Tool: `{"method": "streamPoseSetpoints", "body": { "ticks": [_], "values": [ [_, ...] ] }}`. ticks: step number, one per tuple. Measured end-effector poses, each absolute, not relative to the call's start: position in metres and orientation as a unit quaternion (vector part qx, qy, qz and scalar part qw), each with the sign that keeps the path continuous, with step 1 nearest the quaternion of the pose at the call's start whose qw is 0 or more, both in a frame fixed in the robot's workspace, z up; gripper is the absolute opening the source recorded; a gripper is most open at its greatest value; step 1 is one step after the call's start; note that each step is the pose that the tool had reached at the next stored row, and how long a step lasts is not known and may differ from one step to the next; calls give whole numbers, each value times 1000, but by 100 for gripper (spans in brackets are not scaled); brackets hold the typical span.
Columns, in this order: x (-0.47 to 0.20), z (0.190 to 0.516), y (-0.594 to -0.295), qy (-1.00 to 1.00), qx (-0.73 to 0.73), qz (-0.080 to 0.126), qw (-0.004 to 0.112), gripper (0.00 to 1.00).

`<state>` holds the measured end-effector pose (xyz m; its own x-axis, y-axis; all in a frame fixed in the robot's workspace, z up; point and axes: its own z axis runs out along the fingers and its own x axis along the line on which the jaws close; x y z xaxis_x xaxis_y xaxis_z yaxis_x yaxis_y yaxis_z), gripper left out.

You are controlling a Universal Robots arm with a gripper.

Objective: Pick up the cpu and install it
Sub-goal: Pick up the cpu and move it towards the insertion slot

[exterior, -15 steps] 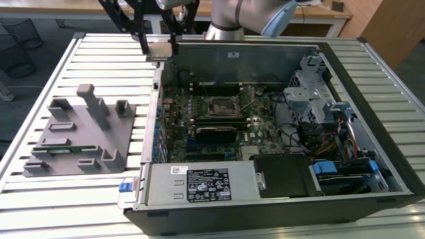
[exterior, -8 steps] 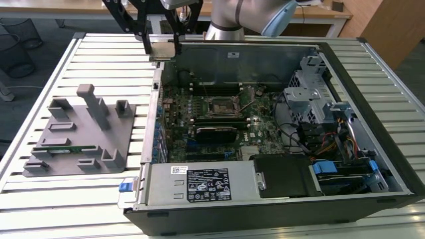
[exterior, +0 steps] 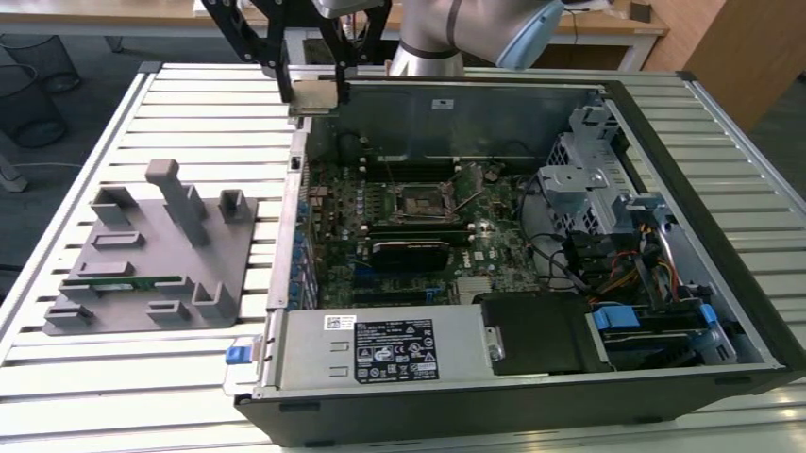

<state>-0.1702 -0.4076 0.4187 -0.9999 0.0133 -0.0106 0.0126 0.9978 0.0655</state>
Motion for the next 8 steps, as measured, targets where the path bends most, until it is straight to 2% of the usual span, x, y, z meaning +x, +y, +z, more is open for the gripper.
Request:
{"method": "streamPoseSetpoints", "body": {
  "ticks": [8],
  "values": [
    [-167,418,-408,999,6,33,6,53]
  ]
}}
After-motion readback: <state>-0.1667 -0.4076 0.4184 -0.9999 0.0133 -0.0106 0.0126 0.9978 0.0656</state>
